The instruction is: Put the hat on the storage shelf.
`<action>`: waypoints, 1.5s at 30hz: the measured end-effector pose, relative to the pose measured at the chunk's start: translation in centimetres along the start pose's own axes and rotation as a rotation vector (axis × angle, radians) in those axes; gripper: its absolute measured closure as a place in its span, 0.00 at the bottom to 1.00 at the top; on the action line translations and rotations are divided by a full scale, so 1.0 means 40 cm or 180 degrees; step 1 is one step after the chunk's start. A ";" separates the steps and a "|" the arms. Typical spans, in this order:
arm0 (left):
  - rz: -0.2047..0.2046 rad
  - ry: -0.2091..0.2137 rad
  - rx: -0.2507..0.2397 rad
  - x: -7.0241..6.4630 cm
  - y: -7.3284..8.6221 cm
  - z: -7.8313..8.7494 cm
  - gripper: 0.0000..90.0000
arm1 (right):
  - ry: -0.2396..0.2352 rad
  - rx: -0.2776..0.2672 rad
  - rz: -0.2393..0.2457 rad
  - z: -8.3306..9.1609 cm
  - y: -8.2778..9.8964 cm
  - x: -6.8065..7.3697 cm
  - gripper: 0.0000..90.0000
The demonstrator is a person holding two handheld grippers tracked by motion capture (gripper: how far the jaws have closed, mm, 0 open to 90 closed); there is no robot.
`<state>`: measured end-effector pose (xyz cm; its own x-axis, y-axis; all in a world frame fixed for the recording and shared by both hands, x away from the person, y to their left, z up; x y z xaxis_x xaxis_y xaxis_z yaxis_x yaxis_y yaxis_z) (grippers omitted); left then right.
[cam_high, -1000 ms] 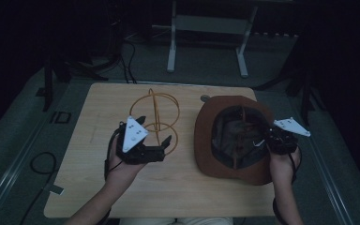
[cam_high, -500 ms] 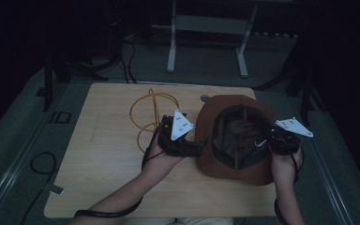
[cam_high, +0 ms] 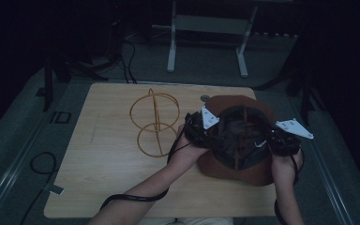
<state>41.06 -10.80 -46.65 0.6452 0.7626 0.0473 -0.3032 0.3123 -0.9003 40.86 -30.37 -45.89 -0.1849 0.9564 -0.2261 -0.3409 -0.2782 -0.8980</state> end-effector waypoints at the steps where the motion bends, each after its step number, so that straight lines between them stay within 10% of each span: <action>1: 0.0009 -0.0034 0.0027 0.003 0.005 -0.012 0.12 | 0.0003 -0.0007 0.0001 0.001 0.000 0.000 0.94; 14: 0.0122 -0.0380 0.0503 0.029 0.091 -0.155 0.19 | -0.0045 -0.0070 -0.0053 0.019 -0.008 0.015 0.94; 18: 0.0079 -0.0429 0.0543 0.040 0.110 -0.175 0.37 | -0.0091 -0.0075 -0.0015 0.022 -0.008 0.031 0.94; 25: 0.0250 -0.0379 0.0453 0.065 0.097 -0.165 0.92 | -0.0144 -0.0053 0.0023 0.024 0.004 0.057 0.94; 45: 0.0093 -0.0403 -0.0206 0.078 -0.081 -0.047 0.96 | -0.0343 -0.0299 -0.0265 0.104 0.043 0.088 0.77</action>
<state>45.37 -10.52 -44.40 0.5418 0.8375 0.0711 -0.2721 0.2549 -0.9279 35.78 -27.86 -46.63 -0.2591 0.9593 -0.1122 -0.2723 -0.1840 -0.9445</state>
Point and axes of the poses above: each handheld gripper's, and its own axes: z roughly backward along the jaws, y roughly out of its underside, x roughly to its left, the point moved 9 cm from there along -z, roughly forward along the jaws, and after that the axes turned 3 degrees about z, right-handed, at the moved point
